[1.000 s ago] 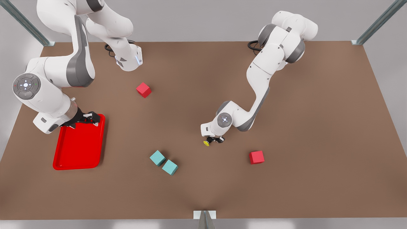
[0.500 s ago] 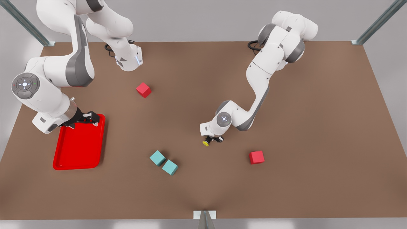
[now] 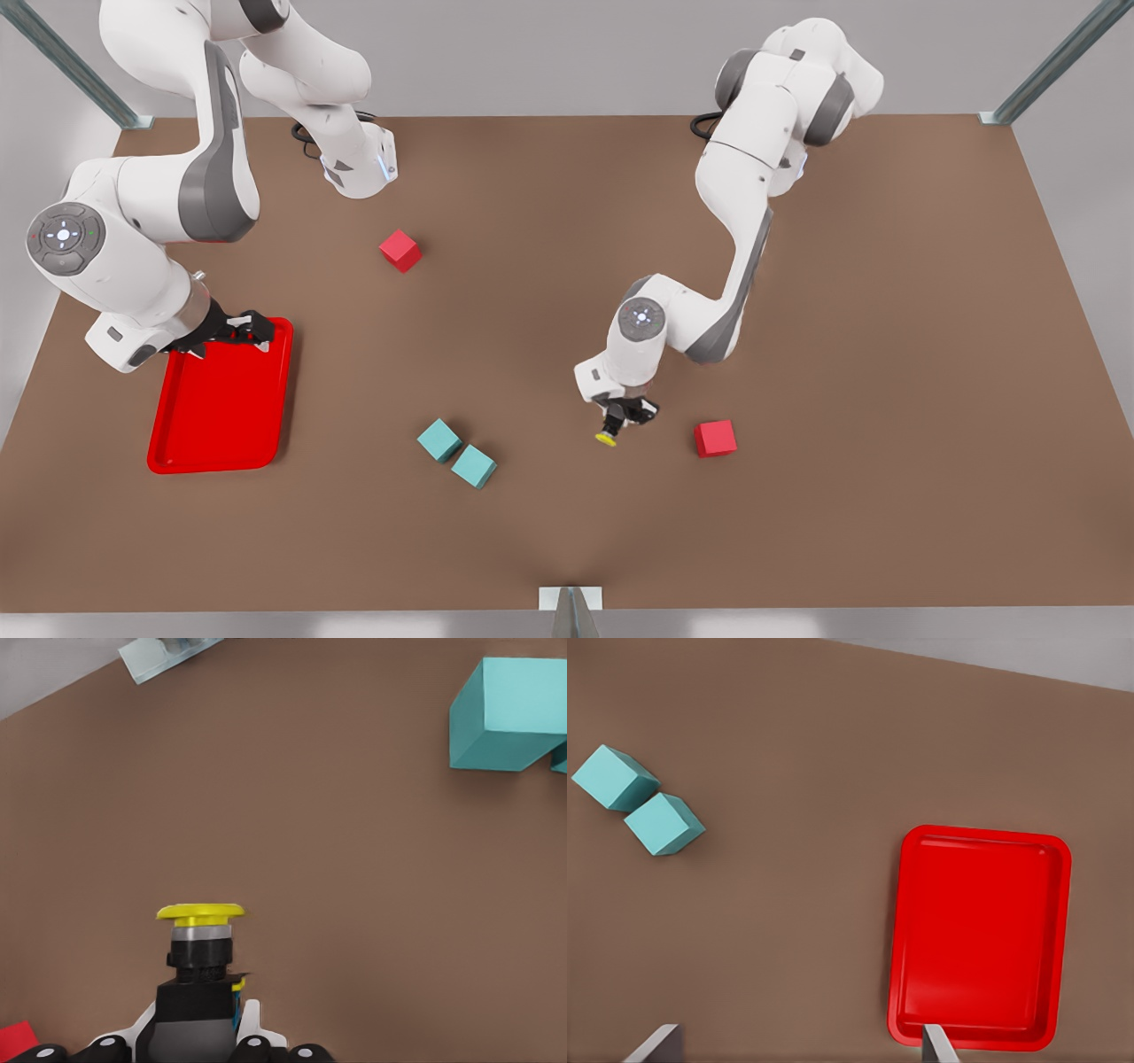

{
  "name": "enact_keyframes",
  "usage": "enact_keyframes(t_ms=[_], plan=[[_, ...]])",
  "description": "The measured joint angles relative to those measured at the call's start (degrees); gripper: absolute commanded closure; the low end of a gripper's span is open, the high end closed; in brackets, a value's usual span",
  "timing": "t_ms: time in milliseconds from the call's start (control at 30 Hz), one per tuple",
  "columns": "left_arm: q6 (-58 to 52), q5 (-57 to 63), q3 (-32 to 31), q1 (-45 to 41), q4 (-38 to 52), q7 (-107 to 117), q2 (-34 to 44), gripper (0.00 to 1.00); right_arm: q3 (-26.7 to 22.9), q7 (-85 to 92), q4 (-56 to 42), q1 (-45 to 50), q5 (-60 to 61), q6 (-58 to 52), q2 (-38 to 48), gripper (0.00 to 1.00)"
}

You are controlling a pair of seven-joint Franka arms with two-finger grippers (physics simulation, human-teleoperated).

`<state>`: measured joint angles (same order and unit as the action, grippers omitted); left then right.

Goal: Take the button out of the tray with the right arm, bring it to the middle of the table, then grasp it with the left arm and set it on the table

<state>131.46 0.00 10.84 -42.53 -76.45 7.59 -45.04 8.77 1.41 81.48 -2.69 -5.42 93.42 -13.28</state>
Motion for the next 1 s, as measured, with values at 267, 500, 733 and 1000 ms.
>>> enact_keyframes(t_ms=[267, 500, 733, 1000], plan=[[-5.2, 15.7, 14.1, -17.1, 0.1, 29.1, -0.4, 0.51, 0.0, 0.0, 0.0, -0.4, 0.0, 0.0, -1.2, 0.00], [-10.7, 43.9, 14.0, -22.8, -2.6, 64.4, -4.2, 0.51, 0.0, 0.0, -1.5, -2.6, 0.5, -0.3, -1.4, 0.00], [-12.6, 57.1, 14.0, -24.4, -3.2, 94.9, -9.5, 0.51, 0.0, 0.0, -1.4, -2.6, 0.6, -0.4, -1.4, 0.00], [-11.6, 64.5, 13.9, -24.1, -3.3, 119.2, -14.6, 0.51, 0.0, 0.0, -1.4, -2.5, 0.6, -0.5, -1.4, 0.00]])
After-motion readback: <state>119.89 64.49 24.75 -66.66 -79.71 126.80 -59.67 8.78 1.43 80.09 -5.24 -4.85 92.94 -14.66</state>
